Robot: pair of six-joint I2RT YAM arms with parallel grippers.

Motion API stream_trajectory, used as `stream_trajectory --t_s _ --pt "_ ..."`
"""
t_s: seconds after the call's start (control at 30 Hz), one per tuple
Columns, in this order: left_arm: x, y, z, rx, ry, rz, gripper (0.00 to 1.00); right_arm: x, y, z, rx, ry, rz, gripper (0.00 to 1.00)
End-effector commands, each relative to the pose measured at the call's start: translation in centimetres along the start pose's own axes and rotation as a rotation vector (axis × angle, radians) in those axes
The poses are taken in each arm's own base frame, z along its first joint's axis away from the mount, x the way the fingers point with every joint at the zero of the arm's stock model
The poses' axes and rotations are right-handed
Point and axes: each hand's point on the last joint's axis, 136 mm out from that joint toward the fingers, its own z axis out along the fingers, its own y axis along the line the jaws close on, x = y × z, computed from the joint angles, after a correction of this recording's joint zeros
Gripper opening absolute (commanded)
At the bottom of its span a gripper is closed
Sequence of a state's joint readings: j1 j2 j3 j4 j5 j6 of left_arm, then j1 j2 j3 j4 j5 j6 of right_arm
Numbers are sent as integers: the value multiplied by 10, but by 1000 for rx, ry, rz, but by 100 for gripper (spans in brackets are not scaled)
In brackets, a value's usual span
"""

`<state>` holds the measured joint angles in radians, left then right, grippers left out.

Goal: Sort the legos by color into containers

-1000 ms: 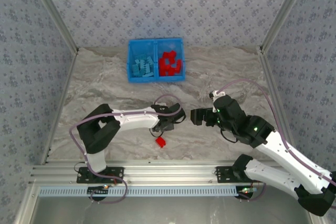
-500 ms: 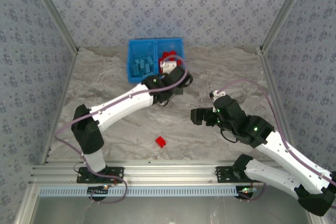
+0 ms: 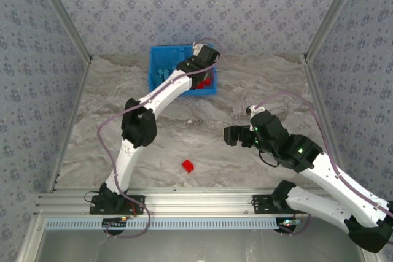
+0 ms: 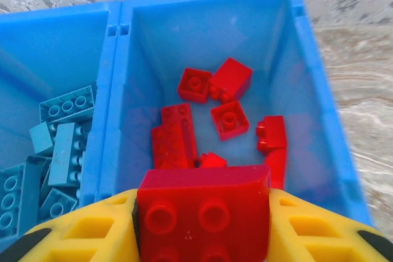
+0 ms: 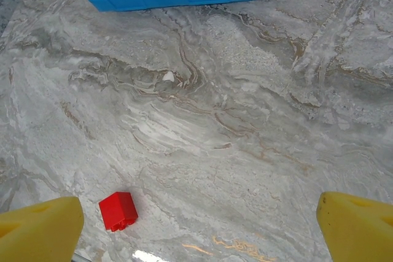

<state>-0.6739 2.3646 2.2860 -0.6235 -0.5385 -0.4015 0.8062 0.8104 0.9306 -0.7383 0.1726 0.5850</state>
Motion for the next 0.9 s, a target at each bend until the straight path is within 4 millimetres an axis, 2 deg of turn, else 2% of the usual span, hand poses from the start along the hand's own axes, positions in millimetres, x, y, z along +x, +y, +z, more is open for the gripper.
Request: stream_trajectory --t_s 0.0,0.1,0.17,0.27,0.37,0.47,0.6,0.7,0.87 --pt "-17 -2 16 27 -35 6 39 -7 -4 -11 24 -12 16 100" --pt "-22 -4 30 57 -33 -6 53 -5 -4 -11 23 -6 19 100" --pt "-29 -5 31 78 -44 -14 61 -5 -4 -11 19 -5 20 100" --pt "-46 -10 19 122 -73 -26 72 -4 -5 -9 28 -2 18 100" --pt "-63 -9 -7 158 -88 -57 79 -2 -2 -5 23 21 17 100" --pt "-73 -4 -45 189 -79 -87 80 0 3 -4 1 42 13 100" --pt "-81 4 -110 268 -123 -118 82 7 14 1 -48 67 -11 100" --pt "-70 14 -159 386 -119 -137 84 18 30 9 -111 107 -52 100" --pt "-14 49 -220 503 -66 -99 88 47 64 29 -176 184 -144 100"
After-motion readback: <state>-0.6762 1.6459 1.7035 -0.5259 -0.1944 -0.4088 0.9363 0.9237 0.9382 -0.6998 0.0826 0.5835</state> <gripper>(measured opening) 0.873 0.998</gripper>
